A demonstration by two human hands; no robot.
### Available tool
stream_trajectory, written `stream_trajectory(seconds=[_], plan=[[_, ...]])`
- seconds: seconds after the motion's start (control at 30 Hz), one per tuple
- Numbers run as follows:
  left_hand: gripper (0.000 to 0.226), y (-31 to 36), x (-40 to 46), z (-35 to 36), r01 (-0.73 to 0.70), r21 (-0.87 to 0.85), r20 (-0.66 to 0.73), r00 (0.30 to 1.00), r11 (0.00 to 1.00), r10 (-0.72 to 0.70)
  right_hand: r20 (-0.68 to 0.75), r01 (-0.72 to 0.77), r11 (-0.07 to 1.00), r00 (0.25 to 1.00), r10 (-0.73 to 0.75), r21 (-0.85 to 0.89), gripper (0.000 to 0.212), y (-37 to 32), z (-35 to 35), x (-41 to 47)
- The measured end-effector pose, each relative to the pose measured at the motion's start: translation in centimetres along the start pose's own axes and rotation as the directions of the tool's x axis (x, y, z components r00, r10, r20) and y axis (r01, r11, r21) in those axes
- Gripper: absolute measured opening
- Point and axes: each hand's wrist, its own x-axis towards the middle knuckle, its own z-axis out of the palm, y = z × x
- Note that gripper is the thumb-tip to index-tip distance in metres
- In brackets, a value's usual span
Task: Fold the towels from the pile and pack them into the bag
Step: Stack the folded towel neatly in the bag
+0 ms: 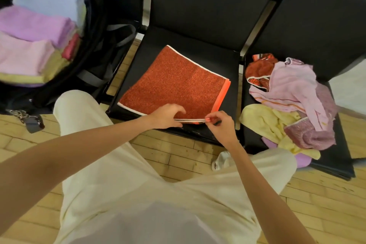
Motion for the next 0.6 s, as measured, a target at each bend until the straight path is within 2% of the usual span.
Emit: stream_trajectory(seconds=[0.1,0.17,0.27,0.33,0.4,0.47,0.6], plan=[[0.045,1.5,1.9,1.2,-0.017,-0.097,-0.075,0.997,0.995,0.009,0.060,-0.036,0.993,0.998,0.029,0.110,0.013,0.0,-0.4,0.9],[0.038,2.2,3.0,1.8,-0.026,-0.159,-0.129,0.992,0.987,0.005,0.151,-0.084,0.980,0.987,0.057,0.179,0.013,0.3,-0.9,1.9],[0.031,2.5,4.2,2.3,-0.051,-0.158,-0.122,0.992,0.986,0.032,0.248,-0.216,0.951,0.956,0.159,0.221,0.015,1.2,-1.7,4.3],[0.031,2.4,4.4,2.3,-0.061,-0.176,-0.093,0.995,0.982,0.045,0.129,-0.287,0.942,0.955,0.267,0.174,0.015,2.6,-1.7,7.1],[0.026,2.2,4.5,2.1,-0.065,-0.186,-0.090,0.995,0.980,0.049,-0.092,-0.376,0.926,0.922,0.377,0.026,0.009,4.9,-1.5,10.5],[0.016,1.9,4.6,1.9,-0.048,-0.220,-0.094,0.995,0.974,0.028,-0.243,-0.490,0.866,0.856,0.456,-0.101,0.027,6.6,-1.0,13.7],[0.007,1.4,4.4,1.6,0.015,-0.279,-0.066,0.997,0.960,-0.035,-0.292,-0.615,0.691,0.789,0.541,-0.380,0.064,7.2,0.5,17.6]])
